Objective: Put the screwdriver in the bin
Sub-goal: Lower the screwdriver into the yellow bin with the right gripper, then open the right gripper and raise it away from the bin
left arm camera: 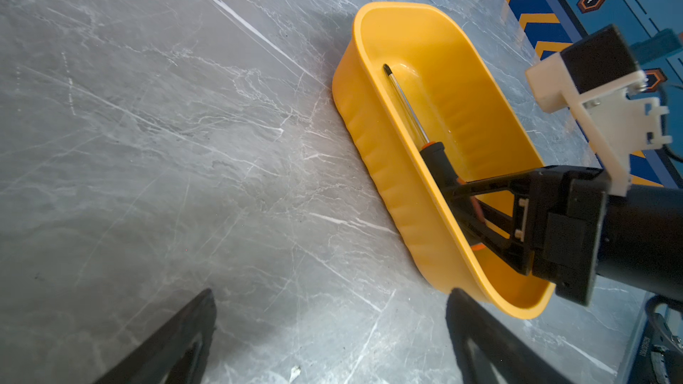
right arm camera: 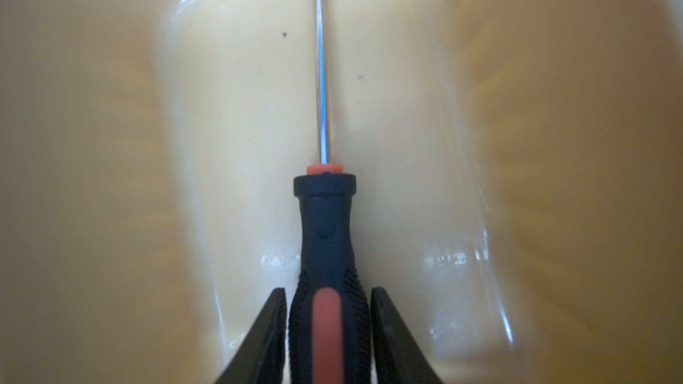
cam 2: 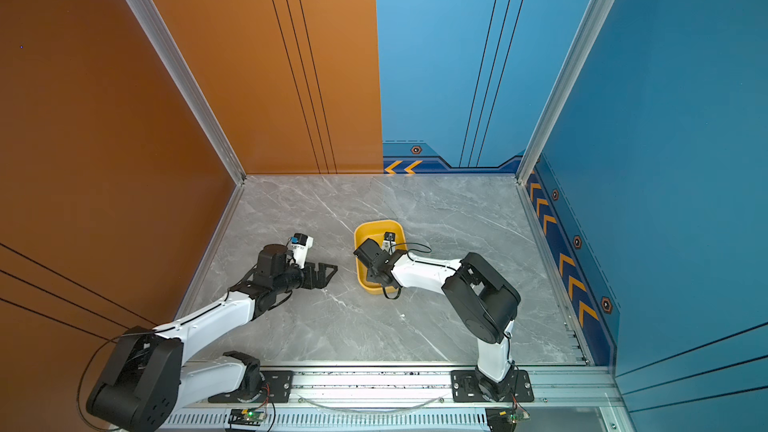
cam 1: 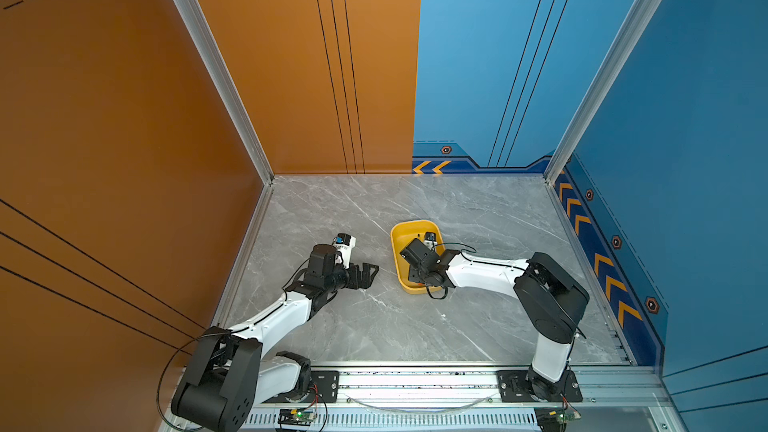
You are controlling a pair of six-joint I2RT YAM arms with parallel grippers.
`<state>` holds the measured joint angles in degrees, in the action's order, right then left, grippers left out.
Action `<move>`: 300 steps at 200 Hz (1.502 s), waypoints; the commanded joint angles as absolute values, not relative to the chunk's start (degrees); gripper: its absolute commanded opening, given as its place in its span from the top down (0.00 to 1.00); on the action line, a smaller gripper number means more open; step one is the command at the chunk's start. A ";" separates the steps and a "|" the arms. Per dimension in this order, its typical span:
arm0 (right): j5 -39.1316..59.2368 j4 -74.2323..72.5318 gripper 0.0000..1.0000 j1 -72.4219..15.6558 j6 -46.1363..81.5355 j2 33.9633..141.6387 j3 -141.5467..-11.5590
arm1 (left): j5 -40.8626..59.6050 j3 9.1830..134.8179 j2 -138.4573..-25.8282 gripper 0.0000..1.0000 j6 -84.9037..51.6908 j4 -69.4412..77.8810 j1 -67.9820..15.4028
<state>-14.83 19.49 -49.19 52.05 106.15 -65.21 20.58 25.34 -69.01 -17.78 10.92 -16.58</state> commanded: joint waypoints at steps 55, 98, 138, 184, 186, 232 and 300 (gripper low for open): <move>-16.35 29.22 0.40 -49.90 48.51 103.34 -69.24 | 19.67 26.37 -68.72 0.02 -16.45 9.86 -17.06; -17.04 32.63 0.31 -49.84 46.53 100.63 -70.55 | 19.93 26.41 -68.77 0.02 -16.61 9.84 -17.13; -15.78 34.13 0.26 -49.36 42.87 96.55 -70.91 | 19.69 26.54 -68.55 0.02 -16.35 9.40 -17.08; -6.32 34.20 0.24 -44.81 34.41 90.72 -69.52 | 19.84 26.75 -68.69 0.02 -16.26 9.19 -17.06; -5.91 34.19 0.24 -44.51 33.96 90.42 -69.30 | 19.86 26.75 -68.70 0.02 -16.26 9.18 -17.10; -1.51 34.54 0.23 -34.87 29.64 80.77 -63.59 | 19.53 26.98 -68.12 0.02 -15.74 8.04 -17.11; 0.15 34.37 0.23 -20.38 15.71 66.64 -52.84 | 18.46 27.60 -66.91 0.02 -14.25 6.59 -17.09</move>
<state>-0.95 32.60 -23.97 22.76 69.67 -56.21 19.70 26.06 -68.14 -15.86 8.03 -16.58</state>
